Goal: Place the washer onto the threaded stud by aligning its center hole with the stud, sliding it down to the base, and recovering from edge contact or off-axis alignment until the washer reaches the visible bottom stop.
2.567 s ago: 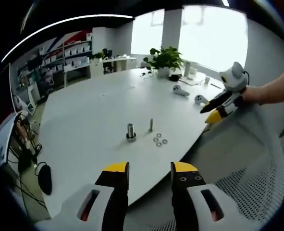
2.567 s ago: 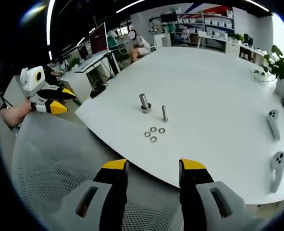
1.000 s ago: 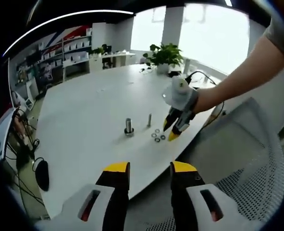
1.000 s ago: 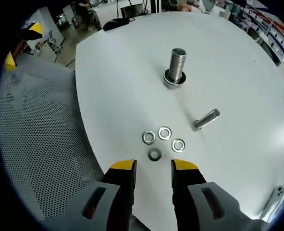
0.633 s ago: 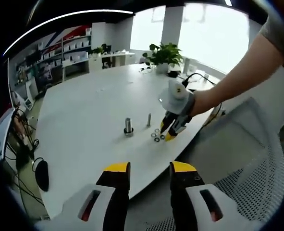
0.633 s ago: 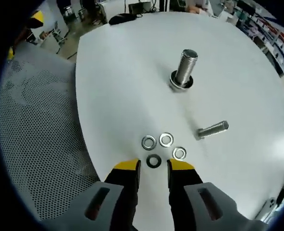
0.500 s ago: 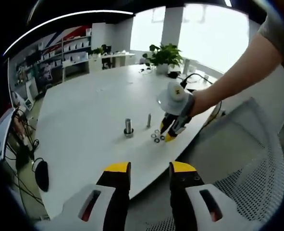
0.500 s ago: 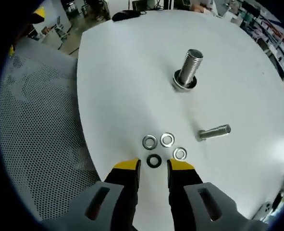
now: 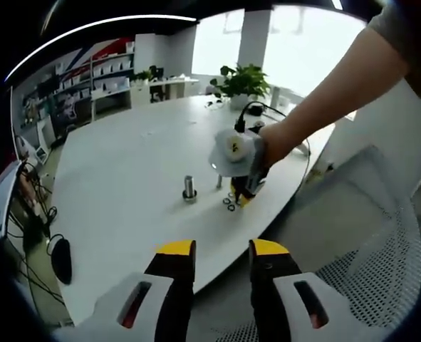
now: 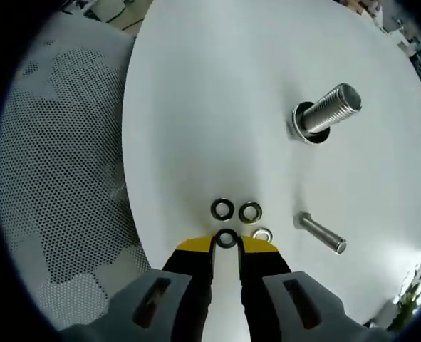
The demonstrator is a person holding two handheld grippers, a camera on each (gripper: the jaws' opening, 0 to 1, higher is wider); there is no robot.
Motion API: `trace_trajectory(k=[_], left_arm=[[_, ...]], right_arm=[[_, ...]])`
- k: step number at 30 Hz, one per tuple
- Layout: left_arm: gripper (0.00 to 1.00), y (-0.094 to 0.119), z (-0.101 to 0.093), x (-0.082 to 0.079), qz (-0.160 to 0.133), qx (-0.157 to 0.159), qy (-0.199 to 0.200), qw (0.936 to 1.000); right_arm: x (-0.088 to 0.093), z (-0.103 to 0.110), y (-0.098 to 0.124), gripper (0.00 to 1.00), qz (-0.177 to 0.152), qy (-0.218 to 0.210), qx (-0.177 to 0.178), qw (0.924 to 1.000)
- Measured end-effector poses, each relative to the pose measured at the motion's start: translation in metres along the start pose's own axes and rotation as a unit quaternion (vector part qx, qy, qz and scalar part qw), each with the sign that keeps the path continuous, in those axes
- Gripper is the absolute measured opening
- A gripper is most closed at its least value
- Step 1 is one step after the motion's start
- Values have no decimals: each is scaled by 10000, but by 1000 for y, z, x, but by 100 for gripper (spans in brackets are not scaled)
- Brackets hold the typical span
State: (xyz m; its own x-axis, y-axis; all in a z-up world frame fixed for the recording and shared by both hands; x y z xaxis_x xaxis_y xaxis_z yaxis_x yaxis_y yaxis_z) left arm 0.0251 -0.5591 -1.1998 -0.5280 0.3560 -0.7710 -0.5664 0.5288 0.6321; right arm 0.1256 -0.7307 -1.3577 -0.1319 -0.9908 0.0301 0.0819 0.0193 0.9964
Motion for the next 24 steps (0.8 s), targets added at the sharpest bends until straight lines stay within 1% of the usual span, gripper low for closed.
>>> trace_trajectory(k=[2,4,6,9,10,11,13,15,16,17,19,24], left_arm=[[28,0,0,0,9,-2,4,10000],[28,0,0,0,7,-12,0,10000],[28,0,1,1,7,-32,3,10000],[28,1,2,0,-23,-65,12,10000],[28,1,2,0,-26,-61,12,10000],[28,1,2,0,-24,-57,6,10000],[28,1,1,0,-9,-36,-10,10000],[28,0,0,1,17,-17,-23,10000],[28,0,0,1,26,-5,-23,10000],[28,0,0,1,27,1,-20,10000],[28,0,0,2,31,-10,-19,10000],[28,0,1,2,37,-27,-16,10000]], right_arm=[[0,1,0,15,58,40,40,10000],[2,0,0,15,46,-155,100,9998],[1,1,1,15,-47,-376,168,9991],[3,2,1,14,-192,-426,272,9985],[3,2,1,14,-268,-485,310,9980],[3,2,1,14,-445,-620,356,9964],[4,3,2,14,-693,-870,395,9930],[5,3,3,14,-970,-1028,450,9889],[6,3,3,14,-1020,-1040,457,9883],[7,3,3,13,-1177,-1137,451,9855],[9,3,3,13,-1373,-1374,394,9802],[13,3,2,13,-1230,-1196,418,9843]])
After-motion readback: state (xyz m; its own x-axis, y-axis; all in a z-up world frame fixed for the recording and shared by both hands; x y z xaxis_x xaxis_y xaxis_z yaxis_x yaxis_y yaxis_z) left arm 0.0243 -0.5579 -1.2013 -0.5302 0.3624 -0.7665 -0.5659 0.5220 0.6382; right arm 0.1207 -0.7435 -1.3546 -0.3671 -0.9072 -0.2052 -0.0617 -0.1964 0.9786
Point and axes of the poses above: the point that each gripper's makers call its tool centre point, and the gripper's own axes: y roughly backward along the fingers, z roughly to its left, x roughly out of its underside, the point moved 2 cm from there along y, roughly backward along the fingers, and after that the axes turned 3 degrees about -x, right-handed, at the moved point
